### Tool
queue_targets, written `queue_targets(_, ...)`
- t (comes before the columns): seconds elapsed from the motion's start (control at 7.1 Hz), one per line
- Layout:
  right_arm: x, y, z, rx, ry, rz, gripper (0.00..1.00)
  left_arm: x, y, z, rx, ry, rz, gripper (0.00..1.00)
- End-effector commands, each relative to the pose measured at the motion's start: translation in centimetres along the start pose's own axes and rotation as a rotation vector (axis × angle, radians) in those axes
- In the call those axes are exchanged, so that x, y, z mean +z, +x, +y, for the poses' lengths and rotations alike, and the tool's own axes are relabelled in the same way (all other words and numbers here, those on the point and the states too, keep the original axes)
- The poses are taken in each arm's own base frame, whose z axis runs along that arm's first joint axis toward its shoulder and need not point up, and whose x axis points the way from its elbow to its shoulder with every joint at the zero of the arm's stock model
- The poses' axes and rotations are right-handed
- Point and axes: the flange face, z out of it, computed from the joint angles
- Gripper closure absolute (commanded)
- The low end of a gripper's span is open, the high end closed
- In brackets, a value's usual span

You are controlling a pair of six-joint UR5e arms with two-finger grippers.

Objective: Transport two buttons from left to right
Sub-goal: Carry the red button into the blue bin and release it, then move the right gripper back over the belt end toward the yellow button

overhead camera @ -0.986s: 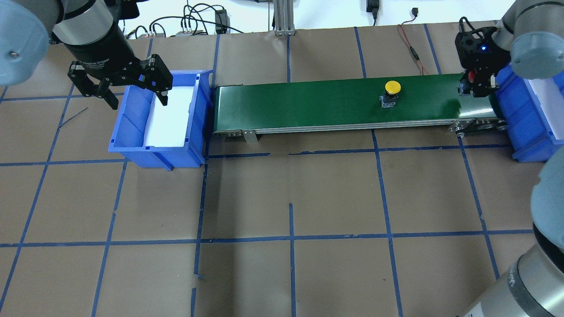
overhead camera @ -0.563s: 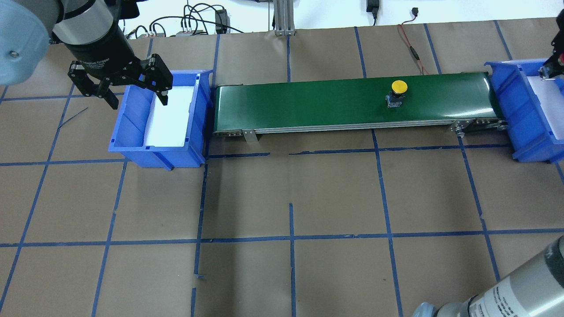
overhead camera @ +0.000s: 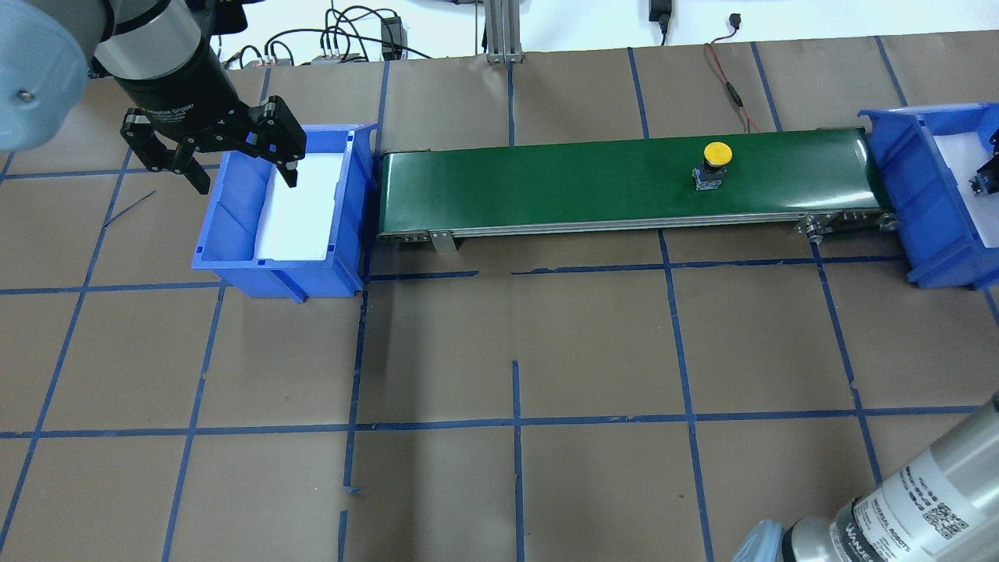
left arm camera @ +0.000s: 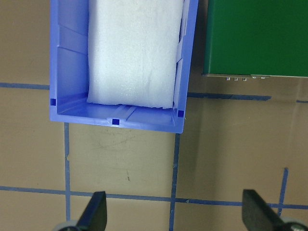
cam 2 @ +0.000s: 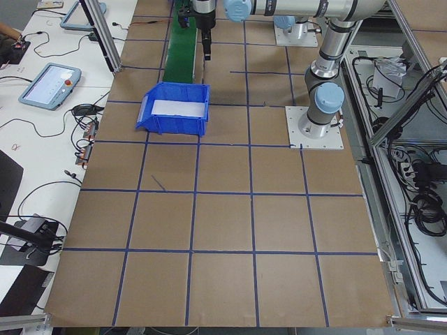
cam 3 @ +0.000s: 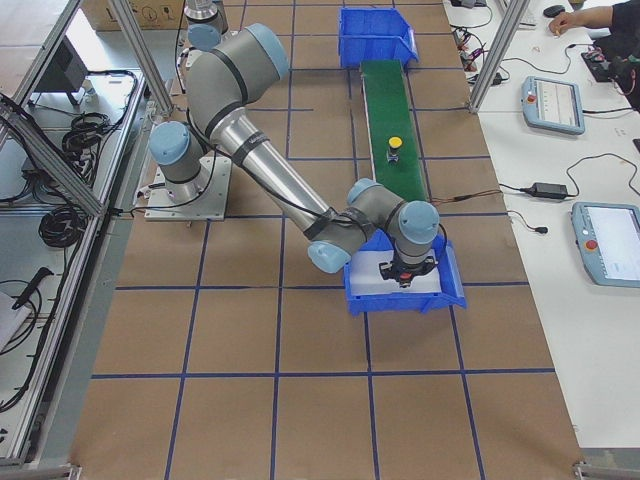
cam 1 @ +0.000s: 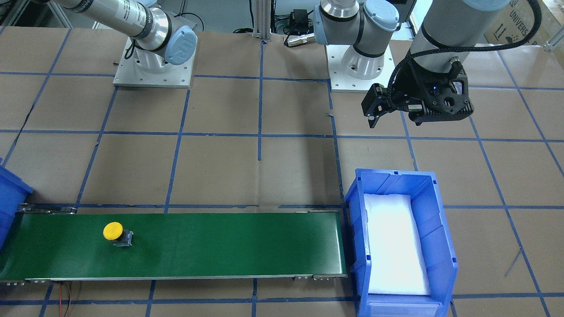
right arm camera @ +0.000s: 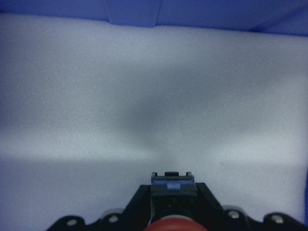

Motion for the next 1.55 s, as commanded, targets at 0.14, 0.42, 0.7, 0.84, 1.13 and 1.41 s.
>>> queue_targets(0.14,0.1,-0.9,-0.2,0.012,-0.009,-0.027,0.00,0.0,0.0,0.0,0.000,0.000,0.000,0.00)
queue_targets(0.42,-7.4,-1.6,-2.3,0.047,-0.048,-0.042,0.00,0.0,0.0,0.0,0.000,0.000,0.000,0.00)
queue_targets(0.7,-14.1,-1.0,-8.9,0.083,-0.052,-0.072,0.00,0.0,0.0,0.0,0.000,0.000,0.000,0.00)
queue_targets(0.84,-14.6,1.4,-14.1,0.041,-0.066,-0.069,0.00,0.0,0.0,0.0,0.000,0.000,0.000,0.00)
queue_targets(1.13,-11.2,3.5,-25.0,0.029,-0.014,-0.118,0.00,0.0,0.0,0.0,0.000,0.000,0.000,0.00)
queue_targets(1.41,-7.8,4.3,-30.1,0.123,-0.022,-0.100,0.00,0.0,0.0,0.0,0.000,0.000,0.000,0.00)
